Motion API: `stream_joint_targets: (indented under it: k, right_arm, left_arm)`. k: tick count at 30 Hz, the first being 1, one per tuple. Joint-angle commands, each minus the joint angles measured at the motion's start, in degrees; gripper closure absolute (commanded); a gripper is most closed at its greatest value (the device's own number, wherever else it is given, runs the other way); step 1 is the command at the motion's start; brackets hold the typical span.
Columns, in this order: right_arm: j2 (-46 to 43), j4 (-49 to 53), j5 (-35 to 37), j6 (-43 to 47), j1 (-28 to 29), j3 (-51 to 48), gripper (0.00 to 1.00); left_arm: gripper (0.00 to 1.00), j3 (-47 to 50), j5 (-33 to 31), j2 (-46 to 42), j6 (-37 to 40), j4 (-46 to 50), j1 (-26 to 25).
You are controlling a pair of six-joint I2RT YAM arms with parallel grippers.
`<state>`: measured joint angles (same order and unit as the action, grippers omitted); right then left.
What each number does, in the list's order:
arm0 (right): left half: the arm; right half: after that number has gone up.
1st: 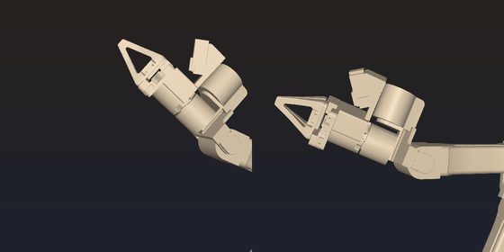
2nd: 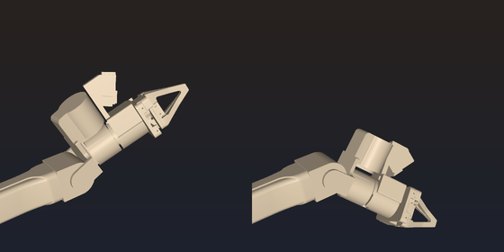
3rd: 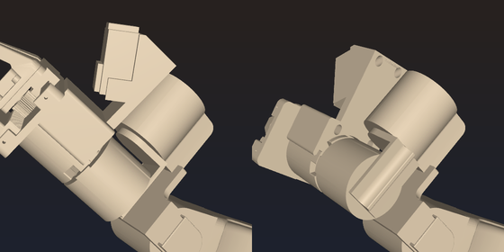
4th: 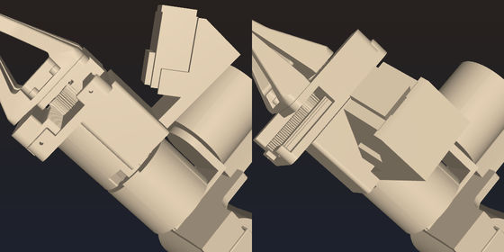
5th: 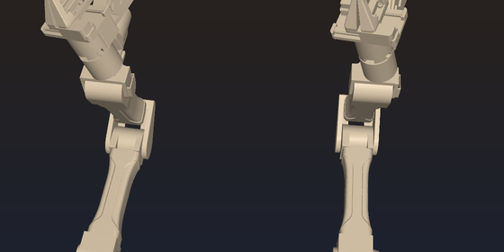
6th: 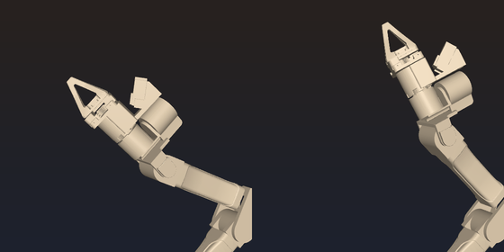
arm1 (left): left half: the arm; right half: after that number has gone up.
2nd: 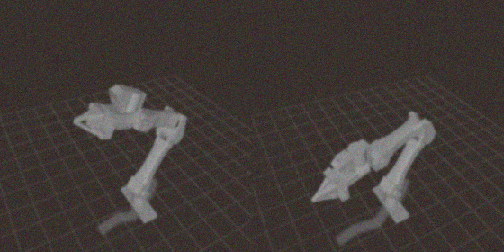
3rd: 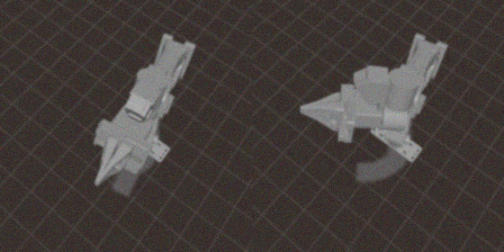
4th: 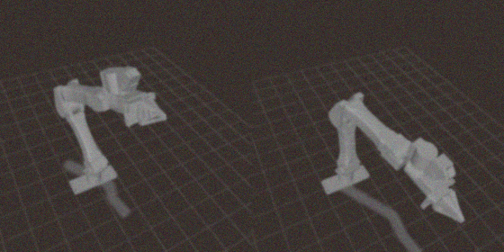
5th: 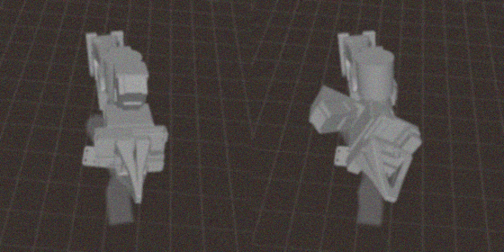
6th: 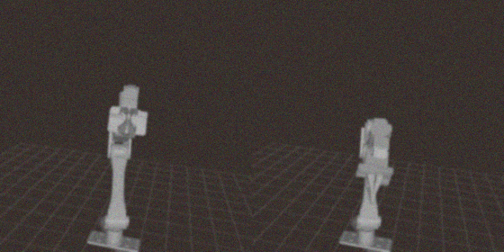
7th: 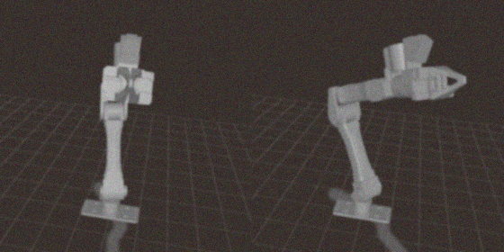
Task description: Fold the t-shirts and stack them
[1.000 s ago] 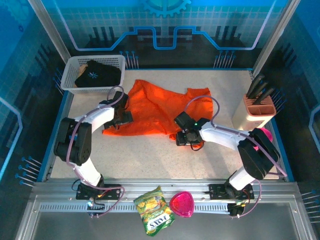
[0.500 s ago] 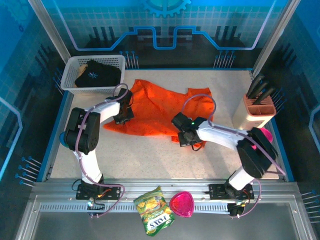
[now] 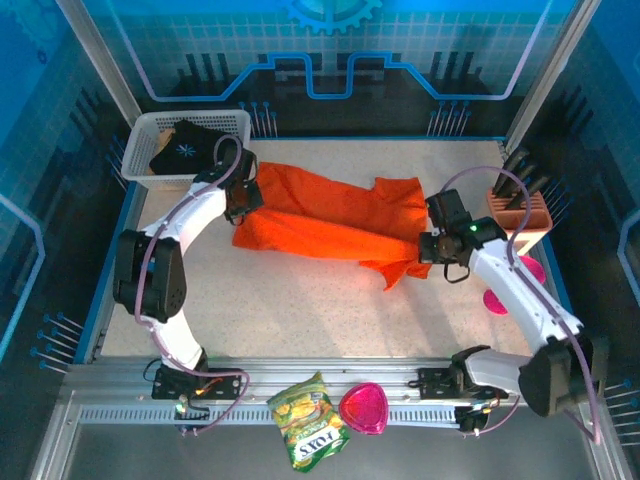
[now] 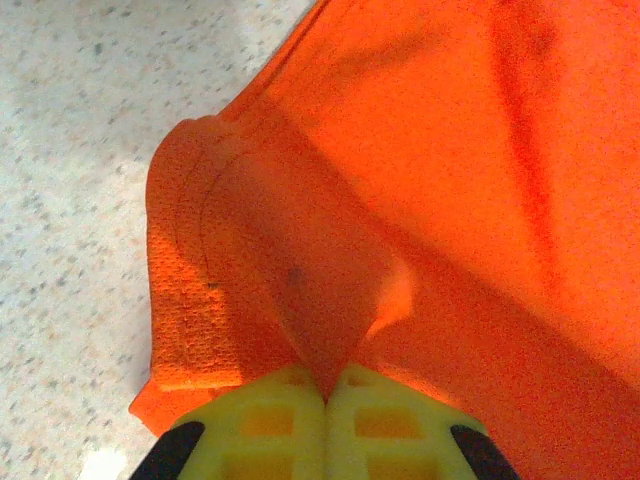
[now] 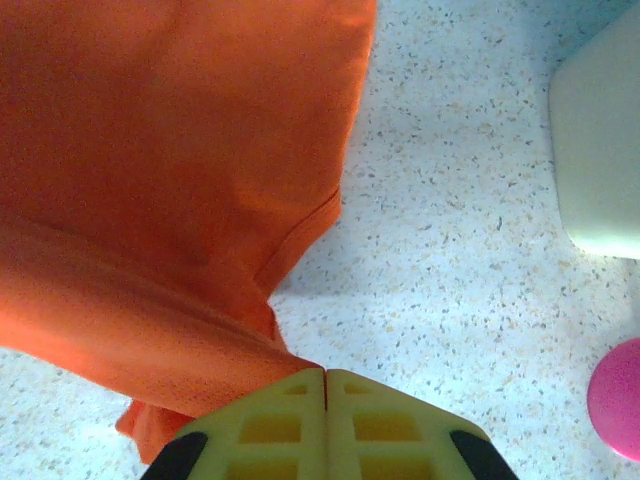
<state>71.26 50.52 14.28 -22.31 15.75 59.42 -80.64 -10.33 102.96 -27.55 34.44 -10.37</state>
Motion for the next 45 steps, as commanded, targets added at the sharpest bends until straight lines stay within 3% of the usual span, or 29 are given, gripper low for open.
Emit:
stream_joint_targets:
  k: [1, 7, 9, 12, 17, 18, 19, 25, 29, 38, 45]
  right_arm:
    - [8.10, -4.39, -2.95, 4.71, -2.92, 3.21, 0.97]
    - [24.23, -9.56, 1.73, 4.82, -4.30, 13.64, 1.00]
    - [27.73, -7.63, 3.48, 4.44, -4.18, 17.52, 0.84]
    - [26.43, -7.36, 3.70, 2.91, -3.05, 17.93, 0.56]
    - [18.07, -9.81, 1.71, -1.24, 0.00, 11.02, 0.29]
    - [16.80, -9.83, 0.97, -1.90, 0.28, 9.84, 0.18]
    - [15.82, -9.83, 0.38, -2.30, 0.54, 8.85, 0.15]
    - [9.19, -10.41, -3.53, -3.36, 2.65, 2.48, 0.20]
    - [5.35, -10.71, -6.03, -3.65, 3.95, -1.38, 0.28]
    - [-0.43, -11.76, -8.09, -5.16, 5.57, -8.70, 0.34]
    - [-1.79, -11.83, -8.03, -4.95, 5.54, -11.41, 0.37]
  left_arm:
    - [0.87, -4.30, 1.42, 6.56, 2.69, 2.81, 0.97]
    - [0.34, -9.16, 3.92, 10.46, 3.57, 1.17, 0.71]
    - [0.23, -8.65, 2.86, 7.87, 3.97, 1.55, 0.29]
    - [0.16, -5.58, 1.58, 1.70, 4.60, 1.85, -0.07]
    - [0.09, 0.31, -1.14, -7.93, 4.13, 5.16, -0.01]
    - [0.09, 1.35, -2.10, -8.82, 3.49, 6.56, 0.00]
    - [0.10, 2.20, -2.90, -9.20, 2.73, 7.77, 0.01]
    - [0.39, 9.23, -3.69, -7.60, -2.80, 8.02, 2.66]
    - [0.42, 10.86, -2.80, -5.17, -5.89, 4.78, 4.16]
    - [0.49, 9.93, -1.08, 2.79, -9.21, 3.46, 4.66]
    - [0.50, 13.02, -0.06, 2.09, -9.11, 3.34, 4.57]
